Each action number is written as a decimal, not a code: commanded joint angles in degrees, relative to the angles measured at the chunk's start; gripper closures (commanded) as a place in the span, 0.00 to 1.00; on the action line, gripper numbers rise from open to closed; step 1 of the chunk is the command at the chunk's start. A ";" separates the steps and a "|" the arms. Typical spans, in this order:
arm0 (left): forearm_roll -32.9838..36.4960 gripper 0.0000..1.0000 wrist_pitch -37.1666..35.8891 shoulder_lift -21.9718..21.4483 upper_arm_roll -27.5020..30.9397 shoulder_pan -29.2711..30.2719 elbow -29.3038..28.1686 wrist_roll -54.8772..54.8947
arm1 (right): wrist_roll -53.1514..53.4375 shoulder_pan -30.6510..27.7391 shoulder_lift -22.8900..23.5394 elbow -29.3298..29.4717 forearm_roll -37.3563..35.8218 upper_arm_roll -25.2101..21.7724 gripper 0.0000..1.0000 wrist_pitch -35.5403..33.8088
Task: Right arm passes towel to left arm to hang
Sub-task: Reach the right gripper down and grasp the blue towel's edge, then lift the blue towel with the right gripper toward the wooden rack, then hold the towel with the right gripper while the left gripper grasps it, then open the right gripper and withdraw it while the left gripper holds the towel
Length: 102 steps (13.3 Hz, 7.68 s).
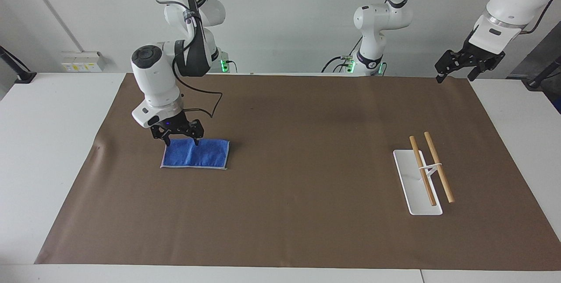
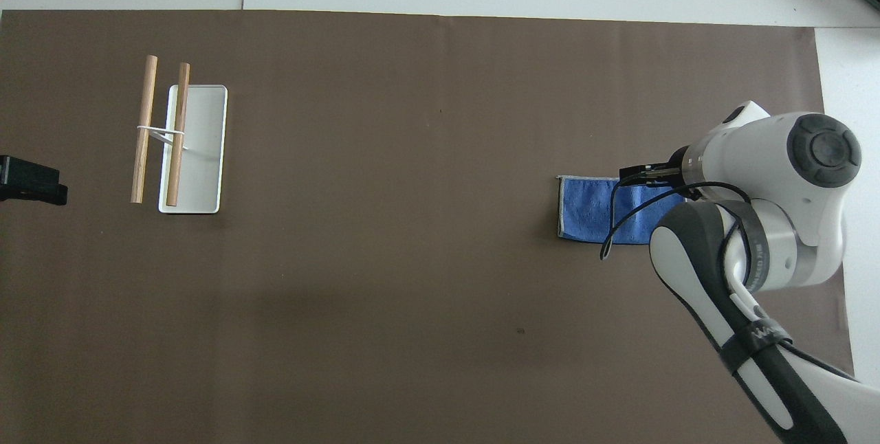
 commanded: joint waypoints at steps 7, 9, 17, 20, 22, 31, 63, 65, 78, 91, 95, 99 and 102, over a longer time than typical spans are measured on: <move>0.19 0.00 -0.37 -1.33 -0.29 0.64 -1.34 0.21 | -4.67 -0.92 3.55 -9.84 0.09 0.37 0.00 14.27; 0.19 0.00 -0.37 -1.33 -0.29 0.64 -1.34 0.21 | -5.29 -0.92 4.43 -10.20 0.18 0.37 0.00 15.68; 0.11 0.00 -0.37 -1.33 -0.29 0.64 -1.34 0.21 | -5.73 -0.92 4.87 -9.85 0.18 0.37 0.98 15.51; 0.11 0.00 -0.37 -1.33 -0.29 0.73 -1.34 0.21 | -4.51 -0.56 5.05 -9.32 0.18 0.37 1.00 14.90; 0.11 0.00 -0.37 -1.33 -0.29 0.64 -1.34 0.21 | -4.24 -0.56 4.87 -8.53 0.18 0.46 1.00 13.68; 0.11 0.00 -0.37 -1.33 -0.29 0.64 -1.34 0.21 | -4.76 -0.56 0.04 4.72 12.46 6.86 1.00 -2.49; -45.57 0.00 35.18 -11.96 -0.73 -7.07 -31.65 -30.88 | -26.03 8.66 0.48 13.45 95.54 20.59 1.00 9.36; -52.24 0.00 44.41 -11.44 -0.73 -12.35 -33.94 -33.18 | -26.03 8.84 0.48 13.53 95.63 20.59 1.00 9.36; -65.28 0.54 60.18 -6.87 -0.55 -21.69 -33.77 -34.24 | -25.95 9.98 0.04 13.01 96.33 20.59 1.00 9.27; -64.58 1.00 60.18 -6.07 -0.29 -15.18 -33.33 -33.80 | -25.15 12.00 0.30 12.31 94.06 20.50 0.00 19.44; -64.49 1.00 59.57 -6.07 -0.29 -12.64 -33.42 -33.89 | -25.07 8.68 1.53 11.78 72.65 20.15 0.00 19.64; -62.75 1.00 59.48 -6.16 -0.20 -10.88 -34.30 -34.50 | -22.35 3.50 1.71 9.23 51.04 19.62 0.00 19.64; -55.99 1.00 62.19 -3.54 -0.20 -8.68 -33.69 -35.03 | -17.09 -1.69 1.71 8.79 37.22 19.62 0.00 15.44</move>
